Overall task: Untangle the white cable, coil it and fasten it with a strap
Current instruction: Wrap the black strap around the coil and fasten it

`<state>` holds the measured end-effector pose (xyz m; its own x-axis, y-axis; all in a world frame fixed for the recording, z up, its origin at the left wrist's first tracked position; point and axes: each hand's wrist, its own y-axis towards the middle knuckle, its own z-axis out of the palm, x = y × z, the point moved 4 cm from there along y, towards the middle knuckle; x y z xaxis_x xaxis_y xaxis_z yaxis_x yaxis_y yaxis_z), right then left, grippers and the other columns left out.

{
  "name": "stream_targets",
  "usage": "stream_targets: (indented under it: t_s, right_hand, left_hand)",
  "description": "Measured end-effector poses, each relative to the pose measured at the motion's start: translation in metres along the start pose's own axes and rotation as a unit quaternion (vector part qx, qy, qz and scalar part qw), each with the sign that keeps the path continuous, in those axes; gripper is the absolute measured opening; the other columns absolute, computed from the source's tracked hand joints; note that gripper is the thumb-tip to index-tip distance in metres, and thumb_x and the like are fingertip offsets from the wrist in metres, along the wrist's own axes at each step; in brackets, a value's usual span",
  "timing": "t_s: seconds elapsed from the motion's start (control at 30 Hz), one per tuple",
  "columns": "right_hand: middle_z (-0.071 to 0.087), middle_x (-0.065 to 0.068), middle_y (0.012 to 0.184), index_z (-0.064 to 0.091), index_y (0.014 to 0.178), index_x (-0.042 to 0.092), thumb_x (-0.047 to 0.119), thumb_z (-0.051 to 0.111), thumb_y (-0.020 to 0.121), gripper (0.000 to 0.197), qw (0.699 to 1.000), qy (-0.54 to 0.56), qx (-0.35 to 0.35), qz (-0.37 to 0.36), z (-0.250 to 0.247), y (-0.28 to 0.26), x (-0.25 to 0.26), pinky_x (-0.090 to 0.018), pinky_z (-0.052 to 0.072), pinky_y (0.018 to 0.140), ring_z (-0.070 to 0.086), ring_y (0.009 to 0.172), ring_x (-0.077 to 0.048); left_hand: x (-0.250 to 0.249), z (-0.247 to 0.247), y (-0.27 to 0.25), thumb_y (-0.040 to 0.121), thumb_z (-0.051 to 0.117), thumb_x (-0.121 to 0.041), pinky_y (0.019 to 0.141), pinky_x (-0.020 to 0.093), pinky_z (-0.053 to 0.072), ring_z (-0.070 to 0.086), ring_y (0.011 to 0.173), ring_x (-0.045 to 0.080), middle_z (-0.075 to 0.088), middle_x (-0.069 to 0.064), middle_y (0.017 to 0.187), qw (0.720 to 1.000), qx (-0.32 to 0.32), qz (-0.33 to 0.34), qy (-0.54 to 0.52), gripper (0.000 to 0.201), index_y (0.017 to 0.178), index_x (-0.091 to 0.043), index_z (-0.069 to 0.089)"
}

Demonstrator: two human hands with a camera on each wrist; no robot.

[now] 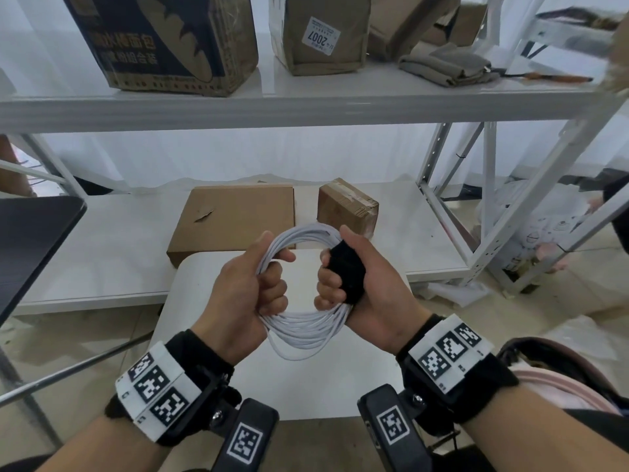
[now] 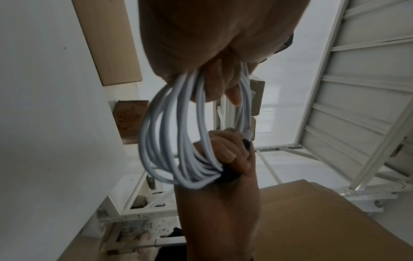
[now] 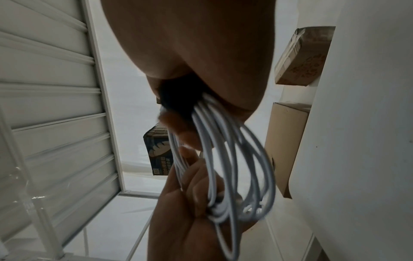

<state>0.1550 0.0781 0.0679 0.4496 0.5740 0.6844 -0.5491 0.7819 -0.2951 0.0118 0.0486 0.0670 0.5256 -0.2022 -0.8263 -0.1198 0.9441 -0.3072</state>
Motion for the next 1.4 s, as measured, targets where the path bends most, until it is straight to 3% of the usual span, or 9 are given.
stream_targets:
  t_s: [0.23,0.4,0.5,0.67,0.77,0.9,1.03,1.23,1.4]
  right_hand:
    - [0.033,0.002,0.052,0.06,0.083,0.008,0.046,0.054,0.097,0.041,0.999,-0.027,-0.036,-0.018,-0.005,0.004,-0.002,-0.02,0.019,0.037,0.026,0.037,-0.008]
    - [0.031,0.003,0.053,0.058,0.089,0.008,0.044,0.051,0.099,0.038,0.991,0.092,-0.076,-0.061,-0.011,0.009,-0.003,-0.02,0.019,0.039,0.024,0.039,-0.007]
    - [0.034,0.003,0.056,0.058,0.093,0.008,0.045,0.049,0.1,0.039,0.989,0.096,-0.09,-0.068,-0.014,0.01,-0.013,-0.02,0.024,0.04,0.028,0.041,-0.008]
    - [0.046,-0.002,0.061,0.059,0.098,0.008,0.042,0.048,0.102,0.037,0.993,0.047,-0.099,-0.037,-0.015,0.012,-0.032,-0.023,0.038,0.048,0.042,0.05,-0.014]
    - [0.052,-0.005,0.063,0.06,0.102,0.004,0.039,0.047,0.104,0.037,0.989,0.028,-0.142,-0.018,-0.028,0.02,-0.038,-0.027,0.043,0.053,0.049,0.052,-0.017]
    - [0.055,-0.009,0.07,0.059,0.102,0.001,0.031,0.057,0.101,0.031,0.975,-0.034,-0.215,-0.03,-0.056,0.036,-0.049,-0.031,0.05,0.057,0.055,0.057,-0.022]
    - [0.054,-0.015,0.079,0.06,0.093,-0.001,0.004,0.057,0.098,0.008,0.963,-0.121,-0.239,-0.008,-0.086,0.047,-0.064,-0.031,0.054,0.058,0.056,0.064,-0.023]
    - [0.062,-0.021,0.091,0.053,0.12,-0.008,-0.009,0.058,0.092,0.028,0.935,-0.157,-0.319,0.023,-0.122,0.053,-0.089,-0.042,0.055,0.072,0.063,0.071,-0.026]
    - [0.06,-0.019,0.086,0.06,0.095,-0.001,-0.008,0.056,0.093,0.008,0.919,-0.207,-0.325,0.082,-0.131,0.053,-0.103,-0.048,0.054,0.083,0.063,0.081,-0.032]
  left_hand:
    - [0.007,-0.007,-0.001,0.097,0.055,-0.044,0.042,0.018,0.035,0.031,0.047,0.007,0.034,-0.001,0.061,0.999,0.019,-0.007,-0.045,0.04,0.1,-0.007,0.068]
    - [0.013,-0.008,-0.003,0.098,0.051,-0.049,0.086,0.037,0.051,0.062,0.083,0.021,0.066,0.008,0.081,0.997,-0.034,0.018,-0.071,0.042,0.095,-0.015,0.075]
    - [0.025,-0.005,-0.007,0.101,0.042,-0.052,0.078,0.035,0.052,0.062,0.076,0.019,0.067,0.004,0.068,0.996,-0.079,0.011,-0.051,0.054,0.076,-0.021,0.079]
    - [0.024,-0.014,0.004,0.107,0.041,-0.037,0.041,0.022,0.027,0.026,0.047,0.011,0.032,0.001,0.062,0.987,-0.143,0.065,-0.019,0.03,0.1,-0.017,0.062]
    - [0.033,-0.022,0.017,0.107,0.045,-0.035,0.044,0.023,0.024,0.025,0.051,0.012,0.033,0.002,0.063,0.988,-0.147,0.045,-0.001,0.029,0.103,-0.013,0.064]
    - [0.051,-0.035,0.036,0.104,0.051,-0.026,0.059,0.026,0.041,0.047,0.062,0.015,0.055,0.007,0.074,0.988,-0.154,-0.012,0.014,0.025,0.101,-0.005,0.062]
    - [0.068,-0.052,0.056,0.099,0.052,-0.004,0.074,0.031,0.049,0.063,0.08,0.02,0.066,0.014,0.091,0.989,-0.134,-0.059,0.025,0.01,0.108,-0.002,0.057]
    - [0.108,-0.078,0.064,0.098,0.046,0.005,0.074,0.039,0.05,0.062,0.108,0.028,0.062,0.017,0.12,0.972,-0.079,-0.154,0.156,0.04,0.134,-0.012,0.052]
    - [0.13,-0.092,0.076,0.096,0.043,0.009,0.087,0.042,0.048,0.054,0.123,0.034,0.051,0.024,0.137,0.96,-0.09,-0.165,0.209,0.054,0.148,-0.008,0.041]
